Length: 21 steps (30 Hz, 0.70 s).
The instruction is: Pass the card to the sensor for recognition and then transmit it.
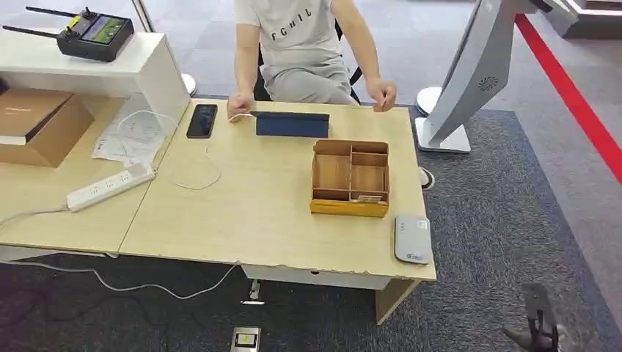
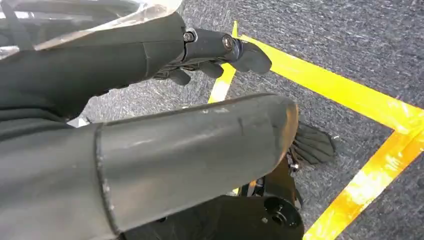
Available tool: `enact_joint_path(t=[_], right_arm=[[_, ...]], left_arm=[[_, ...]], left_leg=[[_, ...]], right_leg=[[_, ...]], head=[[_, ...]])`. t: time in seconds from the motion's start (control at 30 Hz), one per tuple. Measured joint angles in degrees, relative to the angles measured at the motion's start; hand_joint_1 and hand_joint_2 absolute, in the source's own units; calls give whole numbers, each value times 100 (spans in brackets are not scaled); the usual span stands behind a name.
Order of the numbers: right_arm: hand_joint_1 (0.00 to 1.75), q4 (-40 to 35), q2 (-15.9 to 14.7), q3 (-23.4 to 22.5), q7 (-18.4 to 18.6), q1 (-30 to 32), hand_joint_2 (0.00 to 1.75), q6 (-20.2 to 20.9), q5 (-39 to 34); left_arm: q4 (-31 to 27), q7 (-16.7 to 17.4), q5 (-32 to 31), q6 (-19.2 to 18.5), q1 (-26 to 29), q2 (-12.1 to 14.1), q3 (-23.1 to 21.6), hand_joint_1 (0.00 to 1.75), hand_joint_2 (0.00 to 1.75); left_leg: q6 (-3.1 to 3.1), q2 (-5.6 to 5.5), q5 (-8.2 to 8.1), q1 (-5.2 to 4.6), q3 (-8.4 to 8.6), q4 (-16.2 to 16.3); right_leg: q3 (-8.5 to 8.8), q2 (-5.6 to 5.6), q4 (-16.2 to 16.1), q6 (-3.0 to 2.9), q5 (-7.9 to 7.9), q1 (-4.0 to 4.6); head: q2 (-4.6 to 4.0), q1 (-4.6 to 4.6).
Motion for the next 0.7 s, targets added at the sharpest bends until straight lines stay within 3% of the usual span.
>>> enact_joint_path(t=[0.1, 0.27, 0.33, 0.43, 0.53, 0.7], right_arm=[[0, -522, -239, -37, 44, 157, 175, -145, -68], [0, -917, -457, -263, -881, 200, 175, -197, -531], [0, -1269, -589, -317, -856, 195, 175, -381, -297], [0, -2094, -838, -295, -193, 124, 175, -604, 633], [0, -2975, -1019, -238, 898, -82, 175, -511, 1890], [0, -4430, -1128, 73, 1371, -501, 175, 114, 3908]], left_arm=[[0, 0, -7, 0, 2, 26, 0, 0, 0], [0, 9, -13, -24, -1, 74, -2, 0, 0], [0, 11, -26, -57, 0, 90, -2, 0, 0], [-2, -2, -37, -122, -4, 116, -2, 0, 0], [-2, -44, -48, -133, -28, 131, -4, 0, 0], [-4, -109, -66, -205, -35, 155, -13, 0, 0]], left_leg=[[-1, -1, -1, 7, -3, 0], [-1, 1, 0, 6, -11, 0], [0, 1, 1, 4, -15, 0], [0, 1, 4, 0, -15, 0], [6, -4, 11, 0, -14, 0], [3, -6, 15, 4, -14, 0]], right_leg=[[0, 0, 0, 0, 0, 7], [0, 0, 2, 0, 0, 6], [1, 0, 3, 0, 1, 4], [1, 1, 6, 4, 8, 0], [5, -3, 6, 4, 9, 0], [0, -5, 11, 2, 9, 3]], head=[[0, 0], [0, 2], [0, 2], [0, -2], [0, 2], [0, -2]])
